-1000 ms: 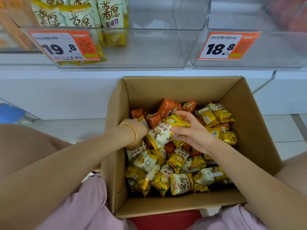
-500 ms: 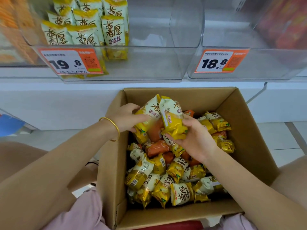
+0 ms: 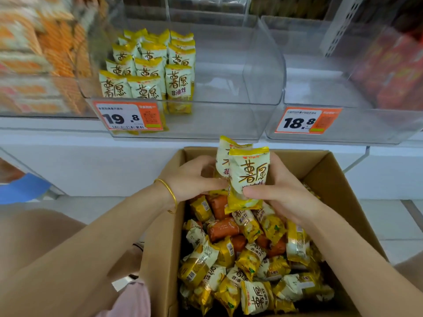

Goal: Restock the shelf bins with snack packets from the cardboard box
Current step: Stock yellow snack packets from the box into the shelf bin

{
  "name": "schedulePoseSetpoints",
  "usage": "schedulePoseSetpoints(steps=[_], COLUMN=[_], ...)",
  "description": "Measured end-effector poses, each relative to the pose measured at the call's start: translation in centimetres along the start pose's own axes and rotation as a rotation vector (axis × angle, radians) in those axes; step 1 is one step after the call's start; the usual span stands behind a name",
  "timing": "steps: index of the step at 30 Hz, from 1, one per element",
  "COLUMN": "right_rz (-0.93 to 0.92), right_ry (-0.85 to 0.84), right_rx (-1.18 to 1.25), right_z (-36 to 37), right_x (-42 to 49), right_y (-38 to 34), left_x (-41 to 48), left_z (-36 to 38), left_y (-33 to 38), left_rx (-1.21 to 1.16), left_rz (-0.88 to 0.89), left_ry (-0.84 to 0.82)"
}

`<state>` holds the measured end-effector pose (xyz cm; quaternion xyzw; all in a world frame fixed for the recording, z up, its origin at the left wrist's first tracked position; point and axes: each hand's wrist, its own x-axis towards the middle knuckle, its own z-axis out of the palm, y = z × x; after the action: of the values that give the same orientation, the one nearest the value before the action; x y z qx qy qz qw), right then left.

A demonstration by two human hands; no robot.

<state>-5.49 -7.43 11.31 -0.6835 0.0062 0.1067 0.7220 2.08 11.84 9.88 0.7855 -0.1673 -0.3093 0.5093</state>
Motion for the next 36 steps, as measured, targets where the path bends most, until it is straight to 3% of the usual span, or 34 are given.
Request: schedulePoseSetpoints(steps=[4,6,10,12,20,29,36], right_rz=[-0.214,-0.307,-0.380,-0.330,-0.060,-0.014,0.063], right_ry=[-0.076,-0.082,-0.001,0.030,-0.060,-0.110,-0.153], right_rx=[-0.187,-0.139,-0.132,-0.204,-0.240,-0.401,-0.291], right_z=[1.1,1.5,2.2,2.7,3.6,5.3,5.1], right_x=[2.3,4.3,9.6,12.4,17.3,17.9,17.5], right_y=[-7.1,-10.6,-15.2,-15.5,-12.8,-13.7,-12.9], left_x=[-0.8,-1.0,-0.5,0.7,2.2,1.5,1.1], left_z=[-3.3,-5.9,-11.5,-13.5,-14.7,-14.5,-14.2], left_y=[4.4,6.8,8.3,6.5,3.9,3.9,4.0], left_rx=[0.150,0.166,0.471,0.661,0.720,0.744,0.778], left_rz=[0.245,0.351,0.552,0.501,0.434,0.475,0.467], left_ry=[0.188,0.300,0.817,0.914,0.927,0.902,0.914])
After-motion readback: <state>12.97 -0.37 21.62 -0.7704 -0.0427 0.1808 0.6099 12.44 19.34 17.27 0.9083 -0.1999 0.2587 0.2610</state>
